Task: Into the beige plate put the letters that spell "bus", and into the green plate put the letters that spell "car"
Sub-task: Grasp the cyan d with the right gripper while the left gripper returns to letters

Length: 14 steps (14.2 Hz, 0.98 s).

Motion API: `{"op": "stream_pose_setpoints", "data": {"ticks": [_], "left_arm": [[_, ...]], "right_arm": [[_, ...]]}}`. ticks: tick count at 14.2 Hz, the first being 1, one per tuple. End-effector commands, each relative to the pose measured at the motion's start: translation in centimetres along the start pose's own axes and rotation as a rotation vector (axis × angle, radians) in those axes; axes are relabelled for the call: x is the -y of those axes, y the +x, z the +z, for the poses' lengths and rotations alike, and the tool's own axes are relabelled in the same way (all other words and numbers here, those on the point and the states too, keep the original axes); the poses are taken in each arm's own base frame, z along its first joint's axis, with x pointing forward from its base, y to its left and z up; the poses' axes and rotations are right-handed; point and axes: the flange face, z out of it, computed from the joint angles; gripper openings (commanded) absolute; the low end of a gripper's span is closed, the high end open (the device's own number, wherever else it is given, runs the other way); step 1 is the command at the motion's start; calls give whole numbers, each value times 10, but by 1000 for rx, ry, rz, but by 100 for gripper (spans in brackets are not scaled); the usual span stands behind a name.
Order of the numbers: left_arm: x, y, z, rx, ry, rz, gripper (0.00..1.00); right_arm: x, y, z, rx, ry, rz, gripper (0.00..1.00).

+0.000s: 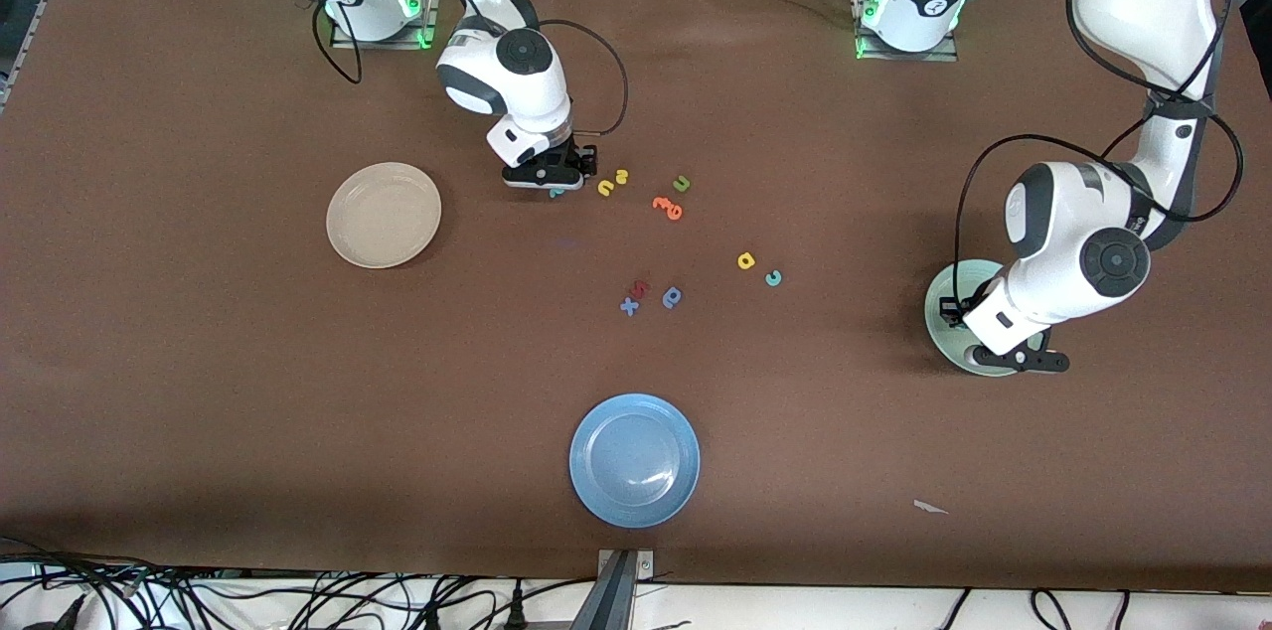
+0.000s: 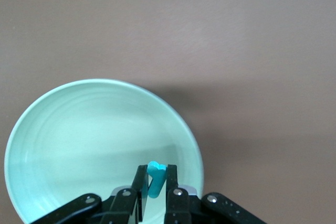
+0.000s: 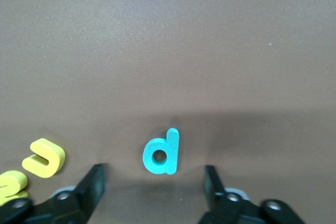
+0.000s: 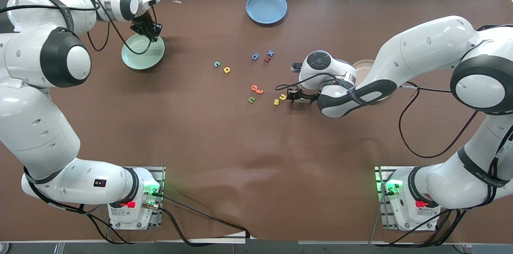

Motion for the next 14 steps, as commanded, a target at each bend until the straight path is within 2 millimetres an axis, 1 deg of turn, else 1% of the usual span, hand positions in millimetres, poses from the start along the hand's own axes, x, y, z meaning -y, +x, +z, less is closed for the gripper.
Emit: {"op": "stream_pose_setpoints", "data": {"ticks": [1,2,3,5,6,7,8,9,10,11,12,14], "left_arm": [[18,-23,3,-32,11,14,6],[21,-23,3,-32,11,11,44],[21,-23,4,-26,10,16,99],[17,-20,-1,-8,8,25,100],[10,-14,-9,-7,8,30,100],[4,-12,-16,13,5,35,100],[-8,-9,-21,31,-12,30,100],[-33,-11,-20,51,-23,6,100],[-56,-13,-18,60,-34,-34,100],[-84,-14,-16,66,-48,-66,100],[-104,-17,-14,75,-57,-107,100],[-147,-21,-10,83,-81,-107,100]], "right_arm": [[-5,-1,0,-11,1,-26,98],[-5,-1,0,-11,0,-29,97],[-7,0,1,-14,-2,-34,96],[-9,2,2,-16,-6,-36,94],[-9,2,2,-22,-8,-45,90],[-12,5,4,-24,-12,-43,88],[-13,5,4,-24,-13,-42,85],[-13,5,4,-23,-14,-43,81],[-13,5,5,-22,-14,-43,73],[-13,5,5,-22,-14,-44,68],[-13,5,4,-27,-15,-51,61],[-13,4,5,-26,-16,-56,58]]}}
